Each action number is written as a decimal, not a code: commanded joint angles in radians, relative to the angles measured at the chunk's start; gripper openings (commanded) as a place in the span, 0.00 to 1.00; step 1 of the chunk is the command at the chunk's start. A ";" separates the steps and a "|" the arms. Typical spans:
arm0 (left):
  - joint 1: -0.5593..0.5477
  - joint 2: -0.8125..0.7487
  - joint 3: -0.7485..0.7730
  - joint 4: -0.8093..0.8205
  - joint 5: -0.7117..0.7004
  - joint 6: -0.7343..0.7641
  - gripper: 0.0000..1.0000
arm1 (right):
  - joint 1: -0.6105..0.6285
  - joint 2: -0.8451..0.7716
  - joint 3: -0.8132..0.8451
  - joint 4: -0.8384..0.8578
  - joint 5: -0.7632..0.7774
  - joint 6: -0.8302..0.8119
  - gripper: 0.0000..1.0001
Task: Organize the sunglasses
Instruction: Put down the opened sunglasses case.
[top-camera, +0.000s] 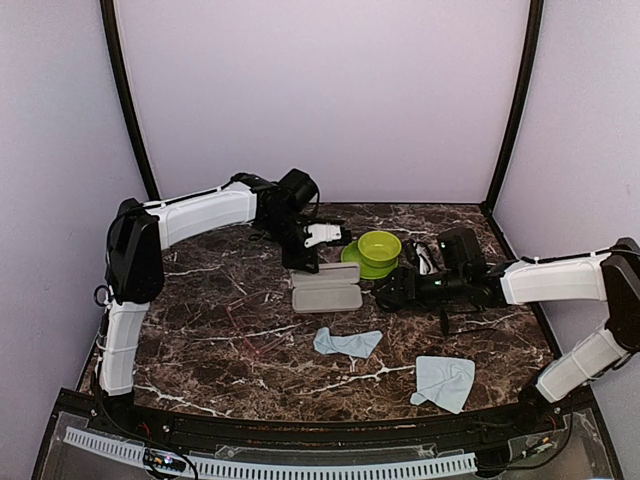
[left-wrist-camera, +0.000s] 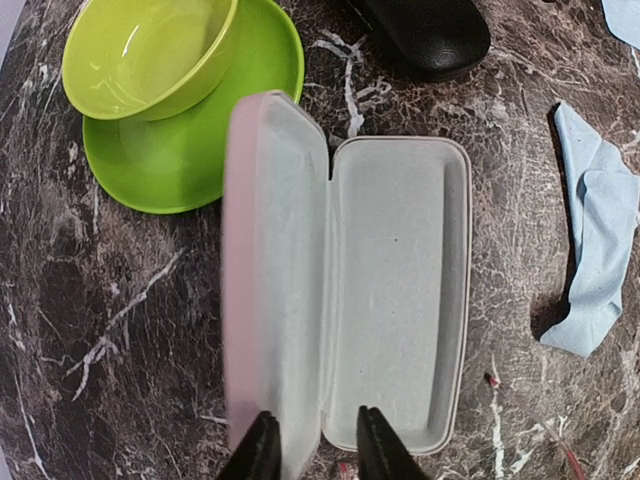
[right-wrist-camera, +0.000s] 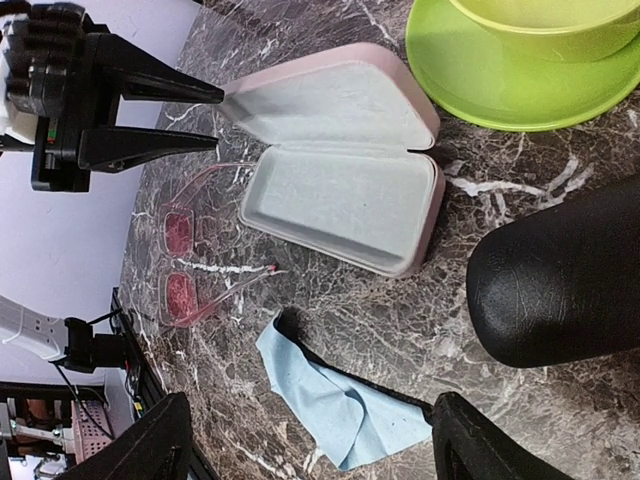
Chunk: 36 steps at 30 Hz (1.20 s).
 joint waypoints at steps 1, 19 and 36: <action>0.001 -0.011 0.033 -0.002 -0.015 -0.011 0.35 | -0.006 0.015 -0.014 0.056 -0.015 0.013 0.83; -0.006 -0.016 -0.006 0.024 -0.025 -0.104 0.45 | -0.005 0.024 -0.032 0.082 -0.015 0.022 0.83; -0.056 -0.134 -0.384 0.281 -0.071 -0.235 0.28 | -0.005 0.051 -0.038 0.107 -0.036 0.033 0.83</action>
